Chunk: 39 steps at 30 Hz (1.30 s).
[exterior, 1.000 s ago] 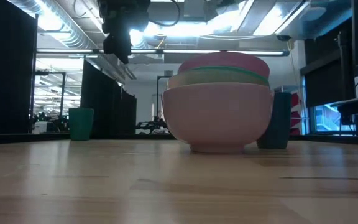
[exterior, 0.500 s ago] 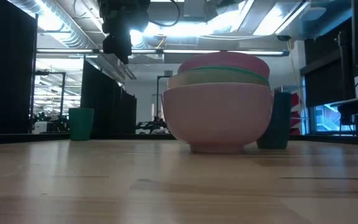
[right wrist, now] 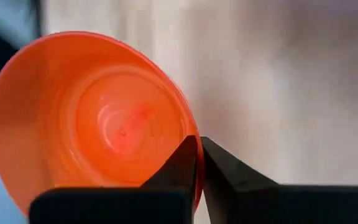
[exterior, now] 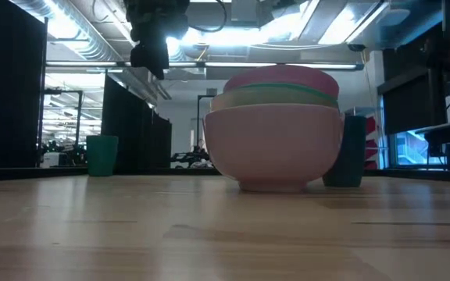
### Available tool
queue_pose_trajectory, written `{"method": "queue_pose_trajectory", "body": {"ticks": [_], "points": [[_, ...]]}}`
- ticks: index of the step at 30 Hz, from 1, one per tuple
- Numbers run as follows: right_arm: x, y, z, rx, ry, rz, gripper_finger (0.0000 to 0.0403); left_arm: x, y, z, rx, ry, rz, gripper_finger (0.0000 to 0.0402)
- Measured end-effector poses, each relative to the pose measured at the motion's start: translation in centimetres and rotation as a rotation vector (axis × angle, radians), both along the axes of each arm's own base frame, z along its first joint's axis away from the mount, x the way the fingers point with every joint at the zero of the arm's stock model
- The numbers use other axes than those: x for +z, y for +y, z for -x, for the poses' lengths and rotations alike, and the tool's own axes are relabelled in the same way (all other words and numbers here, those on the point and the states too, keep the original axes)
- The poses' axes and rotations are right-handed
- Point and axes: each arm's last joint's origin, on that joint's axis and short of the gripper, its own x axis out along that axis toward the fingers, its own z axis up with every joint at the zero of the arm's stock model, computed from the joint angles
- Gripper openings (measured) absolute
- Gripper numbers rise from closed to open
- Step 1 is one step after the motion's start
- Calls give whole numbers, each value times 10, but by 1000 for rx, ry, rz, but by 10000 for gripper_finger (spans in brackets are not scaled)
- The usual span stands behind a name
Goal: Nest bowls inside each other
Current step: Stack the orange bowl on top of the pink bowl
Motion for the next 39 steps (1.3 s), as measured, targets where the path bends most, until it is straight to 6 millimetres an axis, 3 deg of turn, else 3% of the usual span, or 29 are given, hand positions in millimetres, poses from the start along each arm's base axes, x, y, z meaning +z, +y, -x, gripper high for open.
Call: {"method": "queue_pose_trajectory", "body": {"ticks": [3,6,9,20,23,29,33,39], "points": [[28,-50,-31,-72,-101,55,0,0,0,-1,0,-7,-3,172],[44,-94,-54,-130,-137,50,0,1,0,-1,11,-13,-1,172],[56,-119,-75,-131,-153,48,0,0,0,-1,15,-13,1,172],[8,-135,-141,-29,83,-19,0,0,0,-1,2,-12,-4,172],[-6,-138,-150,-25,97,-17,0,0,0,-1,-10,-13,-10,172],[-18,-139,-155,-13,117,19,7,1,0,-2,-11,-16,-12,172],[-16,-141,-157,-13,92,7,43,1,0,-2,-18,-18,-16,172],[2,-142,-161,-5,59,12,145,1,0,-2,-29,-18,-20,172]]}}
